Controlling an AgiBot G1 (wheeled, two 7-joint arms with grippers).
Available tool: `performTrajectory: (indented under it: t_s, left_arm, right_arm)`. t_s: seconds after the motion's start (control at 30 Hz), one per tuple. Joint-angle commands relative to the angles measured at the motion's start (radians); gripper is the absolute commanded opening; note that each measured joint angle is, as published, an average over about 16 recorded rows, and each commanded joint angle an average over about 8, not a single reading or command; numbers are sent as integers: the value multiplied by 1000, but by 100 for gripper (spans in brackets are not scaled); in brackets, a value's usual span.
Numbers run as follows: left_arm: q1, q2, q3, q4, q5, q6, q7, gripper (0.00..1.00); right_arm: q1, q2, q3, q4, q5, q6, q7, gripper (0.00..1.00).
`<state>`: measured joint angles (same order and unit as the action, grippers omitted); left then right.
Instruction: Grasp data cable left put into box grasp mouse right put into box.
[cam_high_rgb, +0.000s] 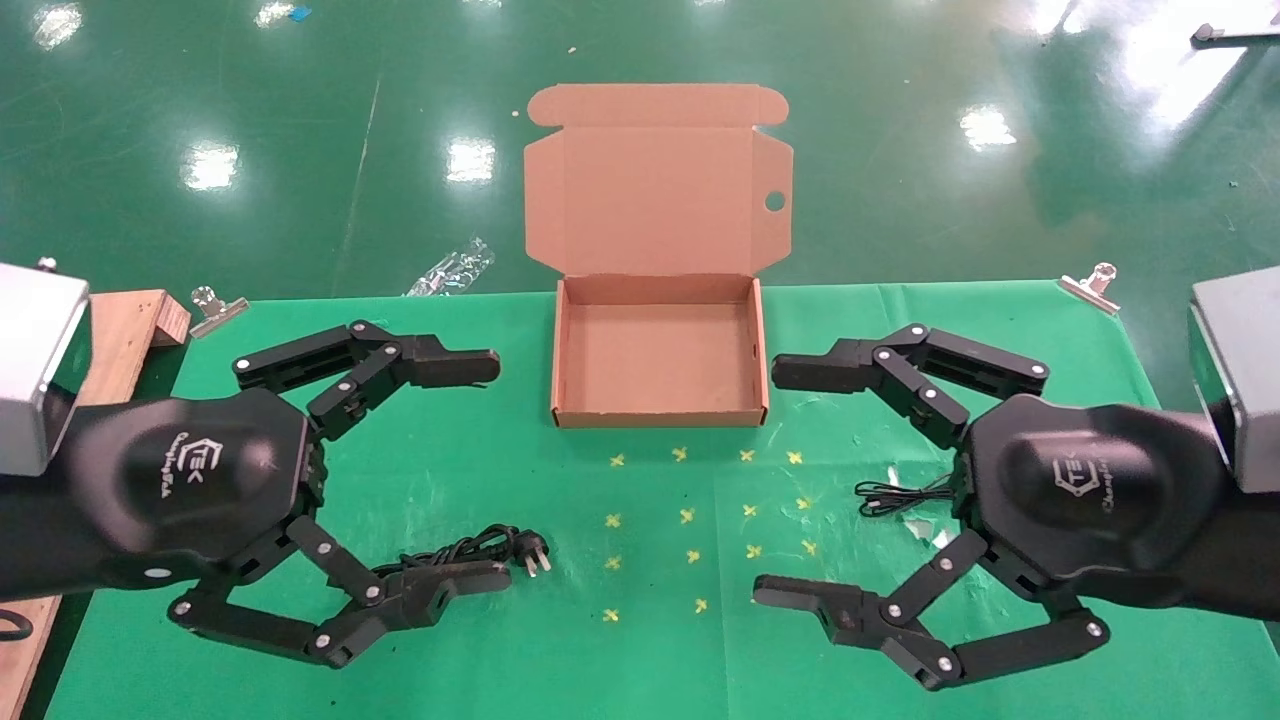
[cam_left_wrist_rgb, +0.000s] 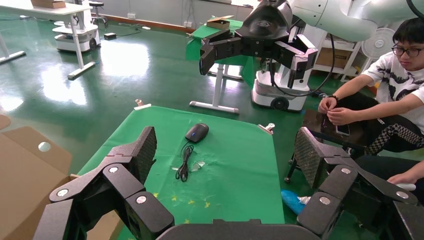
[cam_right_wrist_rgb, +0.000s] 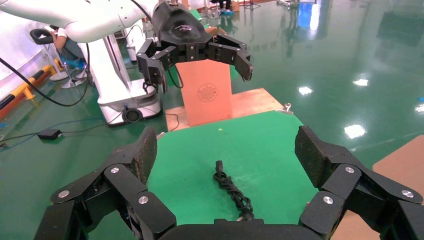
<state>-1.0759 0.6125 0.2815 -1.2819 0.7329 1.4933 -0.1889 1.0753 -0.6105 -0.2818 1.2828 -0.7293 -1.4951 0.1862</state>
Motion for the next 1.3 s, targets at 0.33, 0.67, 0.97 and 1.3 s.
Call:
performTrajectory:
  t_s: [0.33,0.67,0.97,1.3]
  left_arm:
    - [0,0,0,0,0,0,0,100]
    - [0,0,0,0,0,0,0,100]
    - [0,0,0,0,0,0,0,100]
    - [0,0,0,0,0,0,0,100]
  right_arm:
    - [0,0,0,0,0,0,0,100]
    - [0,0,0,0,0,0,0,100]
    - [0,0,0,0,0,0,0,100]
    - [0,0,0,0,0,0,0,100]
